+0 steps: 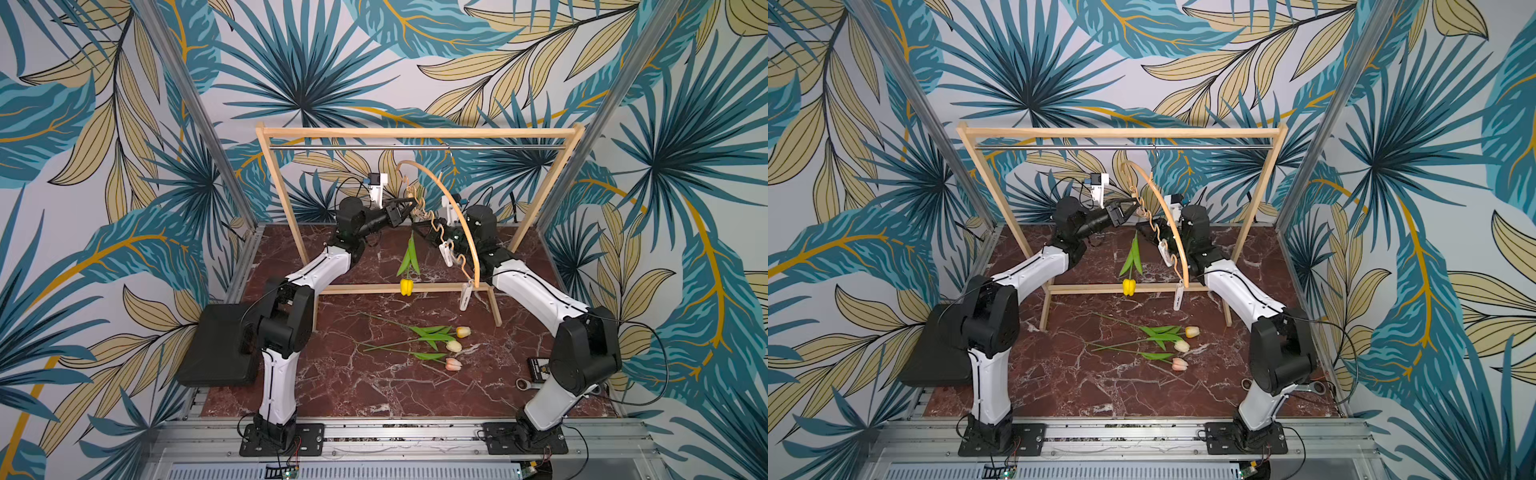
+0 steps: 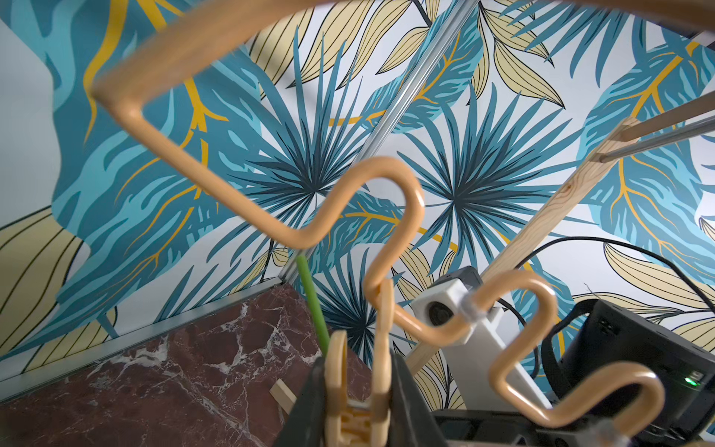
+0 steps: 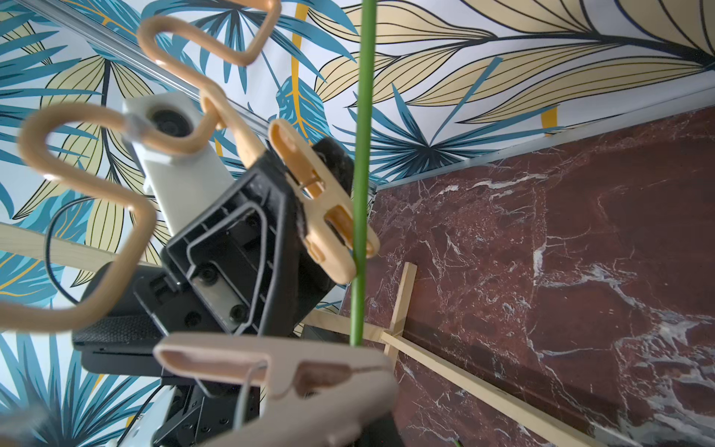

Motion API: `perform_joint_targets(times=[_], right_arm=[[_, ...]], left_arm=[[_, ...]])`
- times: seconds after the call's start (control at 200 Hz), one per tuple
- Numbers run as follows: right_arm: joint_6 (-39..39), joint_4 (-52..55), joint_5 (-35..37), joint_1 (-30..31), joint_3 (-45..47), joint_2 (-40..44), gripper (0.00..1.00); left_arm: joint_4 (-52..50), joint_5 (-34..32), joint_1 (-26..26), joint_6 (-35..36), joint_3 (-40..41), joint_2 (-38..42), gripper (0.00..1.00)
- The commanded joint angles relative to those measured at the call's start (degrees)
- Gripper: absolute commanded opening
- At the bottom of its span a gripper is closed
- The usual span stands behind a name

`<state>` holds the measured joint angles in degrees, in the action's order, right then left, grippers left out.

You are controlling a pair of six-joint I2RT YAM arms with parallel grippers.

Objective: Dry the flowers on a clothes hanger
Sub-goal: Clamp the flower onto the hanger.

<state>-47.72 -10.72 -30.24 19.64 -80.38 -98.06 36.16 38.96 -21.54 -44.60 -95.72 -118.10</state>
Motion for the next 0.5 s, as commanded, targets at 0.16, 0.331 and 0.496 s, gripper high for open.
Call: perform_joint_targets(times=[0.16, 0.331, 0.496], right_arm=[[5.1, 0.25, -1.88, 0.28, -3.36, -0.79, 0.0], [7.22, 1.05, -1.76, 0.3, -3.97, -1.62, 0.0], [6.85, -1.74, -1.96, 0.31, -3.0, -1.41, 0.0]], left_arm=[[-0.05, 0.72, 0.17, -0.94, 2.21, 1.61, 0.2], [0.83, 0.73, 0.14, -2.31, 2.9, 1.68, 0.2], [2.48, 0.04, 0.1, -3.98, 4.18, 1.67, 0.19]])
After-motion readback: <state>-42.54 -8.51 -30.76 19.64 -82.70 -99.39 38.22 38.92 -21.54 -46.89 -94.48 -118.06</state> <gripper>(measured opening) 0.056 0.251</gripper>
